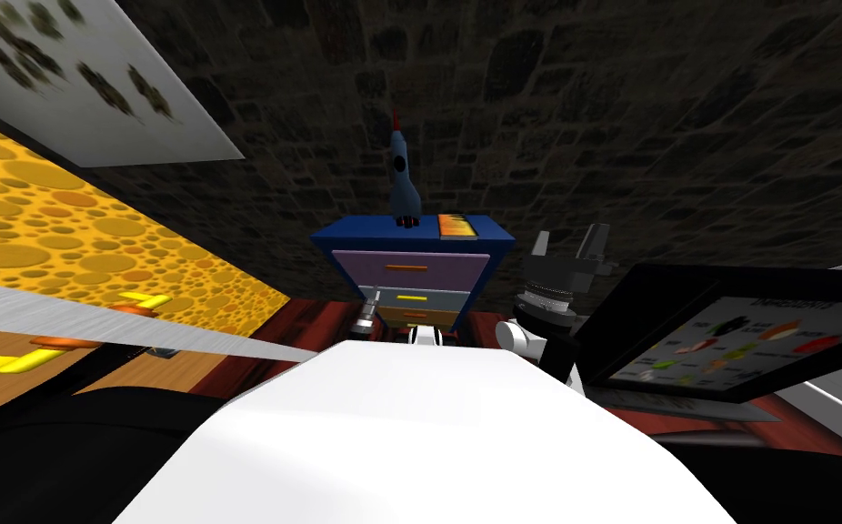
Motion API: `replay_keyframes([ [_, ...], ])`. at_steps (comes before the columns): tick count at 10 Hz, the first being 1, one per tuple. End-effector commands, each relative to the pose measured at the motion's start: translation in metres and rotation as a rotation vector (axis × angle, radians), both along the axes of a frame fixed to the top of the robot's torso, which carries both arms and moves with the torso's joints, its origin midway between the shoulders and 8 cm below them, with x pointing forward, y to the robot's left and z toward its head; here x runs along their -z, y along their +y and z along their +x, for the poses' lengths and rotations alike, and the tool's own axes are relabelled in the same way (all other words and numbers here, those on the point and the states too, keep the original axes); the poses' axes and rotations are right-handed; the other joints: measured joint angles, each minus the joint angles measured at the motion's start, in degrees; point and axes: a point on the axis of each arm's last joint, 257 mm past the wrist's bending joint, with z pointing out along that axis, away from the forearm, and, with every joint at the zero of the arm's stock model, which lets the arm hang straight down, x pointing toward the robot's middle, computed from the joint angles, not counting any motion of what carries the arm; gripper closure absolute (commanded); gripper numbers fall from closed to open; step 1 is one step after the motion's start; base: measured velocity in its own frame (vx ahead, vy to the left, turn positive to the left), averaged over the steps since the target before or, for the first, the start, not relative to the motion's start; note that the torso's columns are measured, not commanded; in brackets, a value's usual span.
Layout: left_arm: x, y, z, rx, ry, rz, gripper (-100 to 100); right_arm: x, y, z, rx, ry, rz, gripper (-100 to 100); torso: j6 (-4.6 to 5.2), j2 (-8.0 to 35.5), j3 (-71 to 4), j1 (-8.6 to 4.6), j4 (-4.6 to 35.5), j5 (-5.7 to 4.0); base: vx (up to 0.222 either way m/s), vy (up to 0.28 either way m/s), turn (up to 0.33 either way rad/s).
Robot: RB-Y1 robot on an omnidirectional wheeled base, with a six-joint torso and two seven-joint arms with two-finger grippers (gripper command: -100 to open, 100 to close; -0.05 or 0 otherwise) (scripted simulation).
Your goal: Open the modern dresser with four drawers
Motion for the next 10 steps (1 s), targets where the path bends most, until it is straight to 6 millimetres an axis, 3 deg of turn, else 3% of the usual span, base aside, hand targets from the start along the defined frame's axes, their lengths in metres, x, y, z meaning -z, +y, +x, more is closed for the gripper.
replay_keyframes([
  [1,0.023,-0.003,-0.002,-0.002,0.035,-0.002,-100,0.0,0.0,0.0,0.0,0.0,0.0,0,0.01,0.0,0.0,-0.01,0.0,0.0,0.011,-0.032,-0.016],
  [4,0.039,-0.003,-0.006,-0.004,0.064,-0.003,-100,0.0,0.0,0.0,0.0,0.0,0.0,0,0.01,-0.01,0.0,0.06,0.0,0.02,0.006,-0.015,-0.007],
  [10,0.095,-0.015,-0.021,-0.012,0.161,-0.027,-100,0.0,0.0,0.0,0.0,0.0,0.0,0,0.0,-0.02,-0.01,0.0,0.0,0.0,0.009,-0.026,-0.014],
])
